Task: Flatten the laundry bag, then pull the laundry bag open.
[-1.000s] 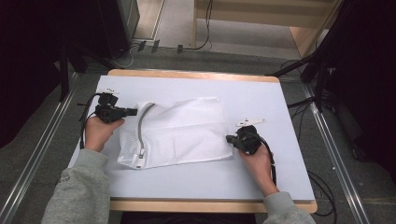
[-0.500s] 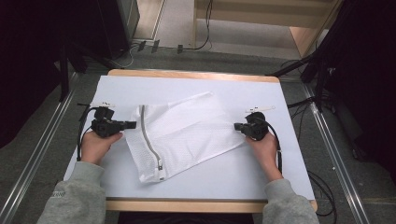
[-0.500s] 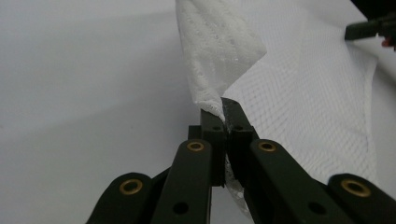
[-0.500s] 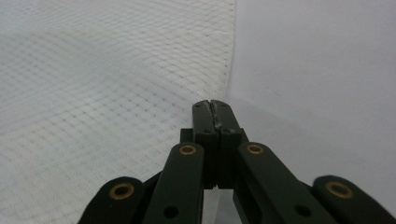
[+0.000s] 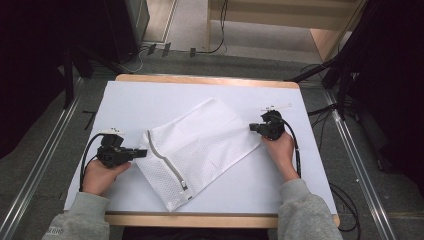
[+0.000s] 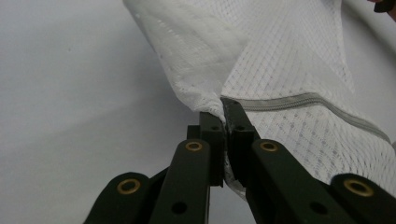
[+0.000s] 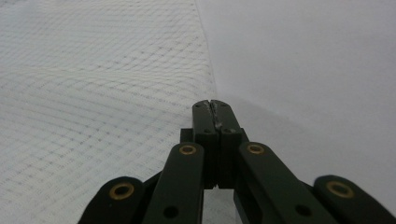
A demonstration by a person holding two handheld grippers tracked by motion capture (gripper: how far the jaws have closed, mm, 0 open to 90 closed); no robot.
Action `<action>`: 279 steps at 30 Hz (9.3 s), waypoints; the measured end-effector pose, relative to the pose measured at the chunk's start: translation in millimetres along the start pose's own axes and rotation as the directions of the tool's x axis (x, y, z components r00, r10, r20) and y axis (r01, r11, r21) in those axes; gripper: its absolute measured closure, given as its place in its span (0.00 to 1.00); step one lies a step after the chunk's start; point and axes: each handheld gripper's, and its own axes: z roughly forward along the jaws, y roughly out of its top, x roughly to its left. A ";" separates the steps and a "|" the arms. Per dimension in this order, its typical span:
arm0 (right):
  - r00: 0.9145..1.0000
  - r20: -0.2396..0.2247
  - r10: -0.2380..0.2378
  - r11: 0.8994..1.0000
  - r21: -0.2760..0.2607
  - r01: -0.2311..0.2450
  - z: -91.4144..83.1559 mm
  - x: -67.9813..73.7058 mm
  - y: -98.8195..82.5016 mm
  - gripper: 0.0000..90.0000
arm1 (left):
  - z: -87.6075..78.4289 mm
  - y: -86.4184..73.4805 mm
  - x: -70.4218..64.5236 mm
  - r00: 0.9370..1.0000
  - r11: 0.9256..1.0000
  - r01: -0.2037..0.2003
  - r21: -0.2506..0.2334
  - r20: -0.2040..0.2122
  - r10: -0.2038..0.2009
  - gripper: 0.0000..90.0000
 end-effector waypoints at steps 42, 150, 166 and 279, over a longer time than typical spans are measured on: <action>0.999 -0.017 -0.049 0.996 -0.071 0.048 -57.7 56.8 -61.4 0.71 | 52.3 90.6 40.2 0.991 0.989 -0.126 0.074 -0.038 0.129 0.56; 0.996 -0.013 -0.091 0.996 -0.009 0.091 30.4 30.7 25.4 1.00 | 31.4 13.6 -0.6 1.000 0.999 -0.006 0.046 -0.027 0.007 1.00; 0.993 -0.027 -0.119 0.991 -0.063 0.117 10.9 49.9 21.8 0.77 | 21.2 22.0 0.9 0.994 1.000 -0.030 -0.010 -0.106 0.028 0.69; 0.977 -0.161 -0.138 0.990 -0.041 0.133 -41.4 95.2 -47.7 1.00 | 44.2 53.1 -50.1 0.989 0.989 -0.145 0.025 0.038 0.144 0.44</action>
